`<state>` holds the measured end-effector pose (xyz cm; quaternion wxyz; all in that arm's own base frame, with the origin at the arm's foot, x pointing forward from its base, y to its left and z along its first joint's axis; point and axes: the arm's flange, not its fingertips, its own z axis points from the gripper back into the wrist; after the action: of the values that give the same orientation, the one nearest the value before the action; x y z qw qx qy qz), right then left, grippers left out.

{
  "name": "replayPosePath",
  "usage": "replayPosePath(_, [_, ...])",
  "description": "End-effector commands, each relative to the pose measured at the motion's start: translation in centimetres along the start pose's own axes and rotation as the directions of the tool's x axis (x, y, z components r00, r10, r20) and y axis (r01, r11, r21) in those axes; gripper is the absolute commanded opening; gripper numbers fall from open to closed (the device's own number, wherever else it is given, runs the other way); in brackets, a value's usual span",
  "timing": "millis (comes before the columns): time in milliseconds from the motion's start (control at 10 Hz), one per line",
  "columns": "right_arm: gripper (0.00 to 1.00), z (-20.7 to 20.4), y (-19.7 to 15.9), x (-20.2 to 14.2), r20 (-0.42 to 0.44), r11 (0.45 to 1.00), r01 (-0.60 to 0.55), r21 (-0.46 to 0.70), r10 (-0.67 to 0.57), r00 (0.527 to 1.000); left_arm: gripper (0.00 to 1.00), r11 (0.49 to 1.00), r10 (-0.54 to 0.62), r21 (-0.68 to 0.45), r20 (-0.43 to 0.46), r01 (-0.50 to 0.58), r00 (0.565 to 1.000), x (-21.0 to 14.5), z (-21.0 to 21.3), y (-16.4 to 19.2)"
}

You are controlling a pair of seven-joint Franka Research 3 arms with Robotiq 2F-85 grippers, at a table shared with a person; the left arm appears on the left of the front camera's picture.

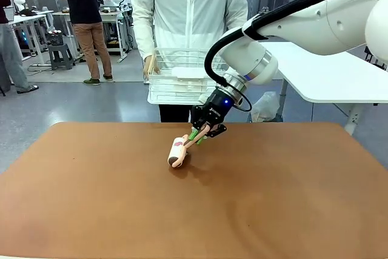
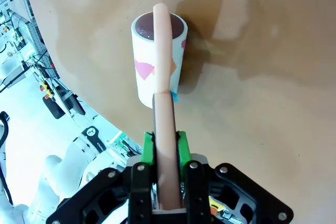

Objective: Clean the table.
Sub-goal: Clean the table with the Lint Roller when the human lifts the Dish drying rack.

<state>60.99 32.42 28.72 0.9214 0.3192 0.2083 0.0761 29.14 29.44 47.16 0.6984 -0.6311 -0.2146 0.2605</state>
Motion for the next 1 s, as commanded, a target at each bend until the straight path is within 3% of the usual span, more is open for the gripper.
replayPosePath(0, [0.21,-2.1,-0.4,-0.3,-0.058,0.995,0.017,-0.094,-0.023,0.998,1.0,1.0,-0.008,-0.017,-0.007,0.008,1.0,0.0,0.4,-0.1])
replayPosePath(300, [0.21,0.0,0.2,-0.5,0.003,0.997,0.005,-0.083,-0.005,1.0,1.0,1.0,-0.008,-0.017,-0.007,0.008,1.0,0.0,0.4,-0.1])
replayPosePath(500, [0.21,3.2,1.5,-2.4,0.05,0.995,-0.036,-0.094,0.04,0.998,1.0,1.0,-0.008,-0.017,-0.007,0.008,1.0,0.0,0.4,-0.1])
replayPosePath(700, [0.21,10.2,1.3,-6.4,0.091,0.972,-0.008,-0.236,0.03,0.995,1.0,1.0,-0.008,-0.017,-0.007,0.008,1.0,0.0,0.4,-0.1])
replayPosePath(900, [0.21,15.7,0.2,-11.6,0.138,0.96,0.029,-0.279,0.01,0.99,1.0,1.0,-0.008,-0.017,-0.007,0.008,1.0,0.0,0.4,-0.1])
